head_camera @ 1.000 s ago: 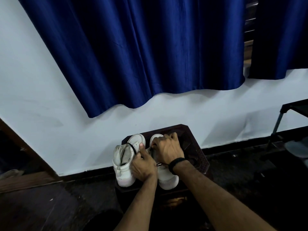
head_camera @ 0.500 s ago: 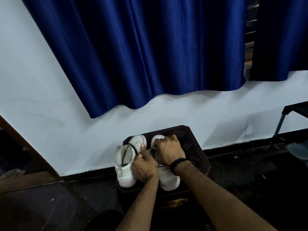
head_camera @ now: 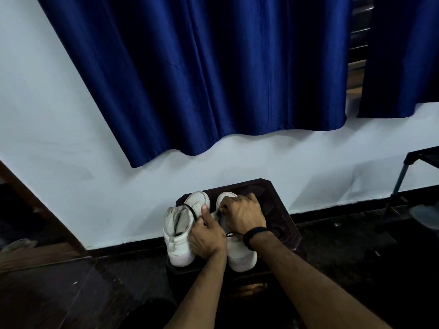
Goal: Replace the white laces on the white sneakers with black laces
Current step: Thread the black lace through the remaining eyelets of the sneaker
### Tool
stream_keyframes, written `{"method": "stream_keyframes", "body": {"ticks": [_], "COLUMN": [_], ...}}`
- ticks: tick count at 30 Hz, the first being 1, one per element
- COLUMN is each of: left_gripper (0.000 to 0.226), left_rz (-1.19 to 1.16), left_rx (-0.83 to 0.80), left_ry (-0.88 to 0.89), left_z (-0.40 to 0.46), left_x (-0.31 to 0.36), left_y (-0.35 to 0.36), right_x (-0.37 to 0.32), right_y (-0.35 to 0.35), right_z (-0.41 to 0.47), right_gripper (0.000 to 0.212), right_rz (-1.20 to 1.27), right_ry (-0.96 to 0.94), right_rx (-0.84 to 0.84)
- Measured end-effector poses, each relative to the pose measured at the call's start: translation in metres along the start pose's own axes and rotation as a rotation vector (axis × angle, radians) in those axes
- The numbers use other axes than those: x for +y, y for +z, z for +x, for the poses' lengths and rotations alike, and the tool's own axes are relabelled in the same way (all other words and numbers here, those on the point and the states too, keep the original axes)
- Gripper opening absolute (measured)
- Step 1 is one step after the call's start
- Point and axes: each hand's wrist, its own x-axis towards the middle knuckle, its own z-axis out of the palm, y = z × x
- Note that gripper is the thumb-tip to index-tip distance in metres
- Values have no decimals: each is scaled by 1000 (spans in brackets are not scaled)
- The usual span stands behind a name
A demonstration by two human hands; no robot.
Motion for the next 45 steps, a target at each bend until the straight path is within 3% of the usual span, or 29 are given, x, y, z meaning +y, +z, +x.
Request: {"method": "stream_keyframes", "body": {"ticks": [5, 9, 15, 21, 26, 31, 37, 45], "left_gripper": [88, 89, 89, 84, 69, 49, 54, 56], "left_rz": [-5, 4, 1, -11, -67, -162, -248, -237], "left_rx": [7, 4, 6, -10, -112, -261, -244, -214], "left_ry": [-12, -12, 12, -23, -5, -85, -274, -211], "left_z": [0, 0, -1, 0, 6, 15, 8, 6], "left_x": [1, 0, 3, 2, -10, -14, -5, -2], "left_y": [-1, -1, -1, -2, 0, -7, -7, -10], "right_x": [0, 0, -2, 1, 4, 3, 0, -5], "right_y": [0, -8, -5, -6, -7, -3, -5, -9], "right_z": [1, 4, -2, 4, 5, 4, 2, 2], "right_gripper": [6, 19, 4, 24, 22, 25, 20, 20], "right_rz": [9, -14, 64, -28, -52, -83, 8, 71], "right_ry": [-37, -93, 1, -48, -47, -11, 71, 85], "right_rx": [-24, -153, 47, -154, -229, -226, -176, -140]}}
